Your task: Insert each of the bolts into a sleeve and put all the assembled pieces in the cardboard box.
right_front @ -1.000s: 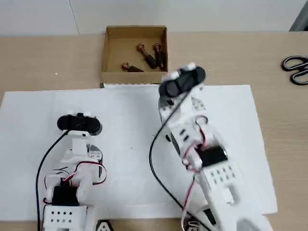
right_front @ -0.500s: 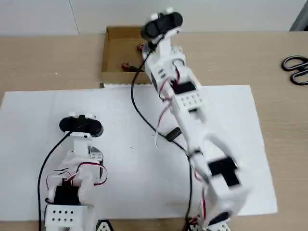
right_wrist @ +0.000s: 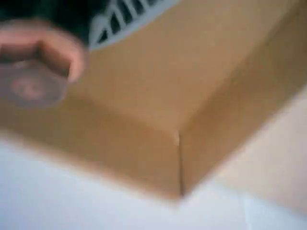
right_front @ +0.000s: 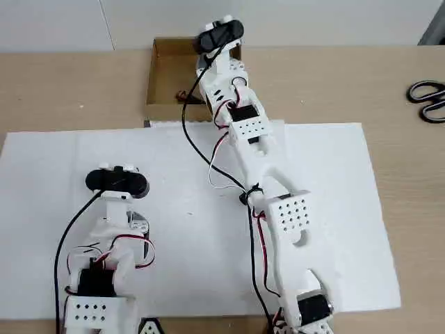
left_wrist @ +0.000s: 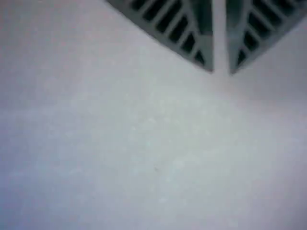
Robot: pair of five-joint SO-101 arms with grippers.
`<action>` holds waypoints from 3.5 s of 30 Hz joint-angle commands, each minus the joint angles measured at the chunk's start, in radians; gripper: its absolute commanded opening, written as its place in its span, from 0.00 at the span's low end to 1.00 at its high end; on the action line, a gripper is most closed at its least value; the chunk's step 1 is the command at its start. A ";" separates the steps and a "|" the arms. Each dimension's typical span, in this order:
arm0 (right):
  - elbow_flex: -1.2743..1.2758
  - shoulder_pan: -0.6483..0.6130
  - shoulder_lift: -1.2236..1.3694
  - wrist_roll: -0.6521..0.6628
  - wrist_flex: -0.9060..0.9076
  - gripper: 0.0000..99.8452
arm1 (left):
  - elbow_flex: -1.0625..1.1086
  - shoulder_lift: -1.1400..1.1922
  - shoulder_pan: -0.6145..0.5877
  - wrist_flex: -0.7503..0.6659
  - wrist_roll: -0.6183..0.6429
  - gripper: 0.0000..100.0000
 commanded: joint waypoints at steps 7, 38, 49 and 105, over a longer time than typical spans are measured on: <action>-0.241 -0.010 -0.018 -0.006 0.260 0.25 | -0.005 -0.006 -0.005 -0.018 0.000 0.01; -0.667 -0.054 -0.318 -0.015 1.446 0.14 | -0.010 -0.005 -0.005 -0.018 0.000 0.01; 0.204 -0.054 -0.935 -0.198 1.437 0.14 | -0.010 -0.005 -0.005 -0.018 0.000 0.01; 1.053 -0.064 -0.995 -0.747 1.044 0.31 | -0.005 -0.006 -0.006 -0.018 0.000 0.01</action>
